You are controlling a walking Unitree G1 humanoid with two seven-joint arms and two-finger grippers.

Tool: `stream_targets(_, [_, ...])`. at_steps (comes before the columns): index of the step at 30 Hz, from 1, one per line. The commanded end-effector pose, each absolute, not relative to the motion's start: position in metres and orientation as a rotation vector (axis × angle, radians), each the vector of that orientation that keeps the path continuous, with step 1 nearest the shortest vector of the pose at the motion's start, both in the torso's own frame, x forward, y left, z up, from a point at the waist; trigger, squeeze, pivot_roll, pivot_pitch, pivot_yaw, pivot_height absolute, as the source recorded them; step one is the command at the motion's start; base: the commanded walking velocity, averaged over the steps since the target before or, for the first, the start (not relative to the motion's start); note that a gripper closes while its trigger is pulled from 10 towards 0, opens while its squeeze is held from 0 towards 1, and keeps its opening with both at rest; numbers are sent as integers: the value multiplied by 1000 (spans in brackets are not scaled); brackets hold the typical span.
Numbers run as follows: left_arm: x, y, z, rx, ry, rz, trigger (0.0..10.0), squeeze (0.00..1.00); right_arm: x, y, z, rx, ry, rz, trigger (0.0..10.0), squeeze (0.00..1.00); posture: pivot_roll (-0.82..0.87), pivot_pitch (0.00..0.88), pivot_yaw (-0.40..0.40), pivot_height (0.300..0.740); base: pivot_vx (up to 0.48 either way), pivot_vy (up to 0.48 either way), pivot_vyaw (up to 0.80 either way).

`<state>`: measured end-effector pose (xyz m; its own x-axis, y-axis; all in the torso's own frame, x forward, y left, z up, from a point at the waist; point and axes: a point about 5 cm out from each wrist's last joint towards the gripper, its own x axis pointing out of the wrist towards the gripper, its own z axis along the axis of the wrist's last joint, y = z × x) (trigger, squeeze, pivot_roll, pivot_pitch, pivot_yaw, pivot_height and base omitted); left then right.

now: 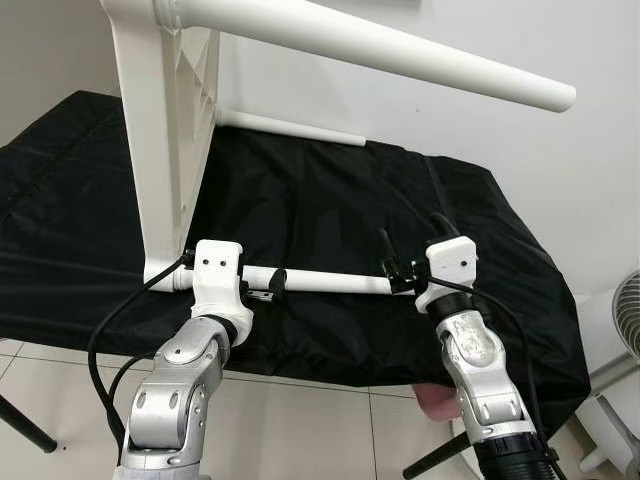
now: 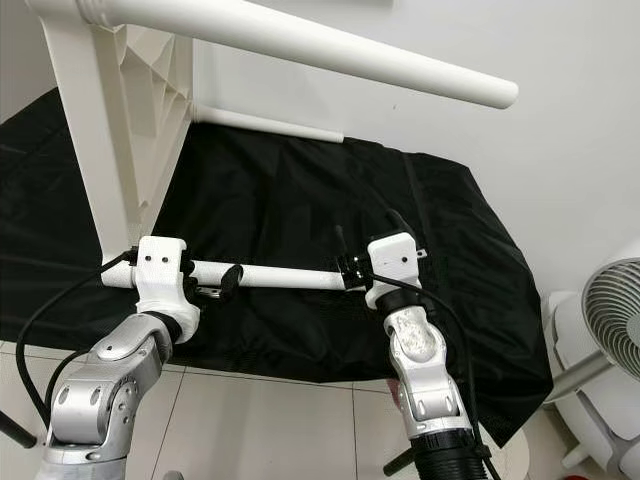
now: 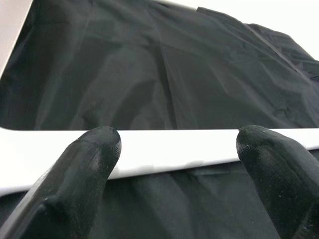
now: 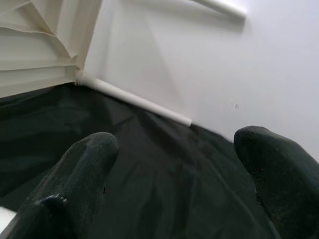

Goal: Building children table

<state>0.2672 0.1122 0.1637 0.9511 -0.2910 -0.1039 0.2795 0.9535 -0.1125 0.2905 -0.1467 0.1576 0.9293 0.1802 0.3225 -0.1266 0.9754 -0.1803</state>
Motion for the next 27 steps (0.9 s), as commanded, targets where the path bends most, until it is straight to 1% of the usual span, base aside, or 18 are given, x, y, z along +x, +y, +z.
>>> stream_targets(1, [265,104,160,-102,124,-332,10000,0,289,-152,141,-129,-271,131,10000,0,45,0,-110,740,0,0,0])
stream_targets(3, [264,104,160,-83,105,-341,10000,0,284,-147,131,-90,-239,129,10000,0,44,0,-106,740,0,0,0])
stream_targets(7, [264,104,161,-85,97,-350,10000,0,283,-142,131,-85,-242,139,10000,0,46,0,-105,740,0,0,0])
stream_targets(11, [264,103,162,-85,96,-354,10000,0,283,-141,131,-85,-244,141,10000,0,46,0,-105,740,0,0,0])
stream_targets(17, [265,103,162,-82,91,-361,10000,0,280,-147,119,-30,-189,98,10000,0,46,0,-108,740,0,0,0])
stream_targets(27, [265,104,164,-44,65,-375,10000,0,278,-141,114,0,-176,99,10000,0,51,0,-104,740,0,0,0])
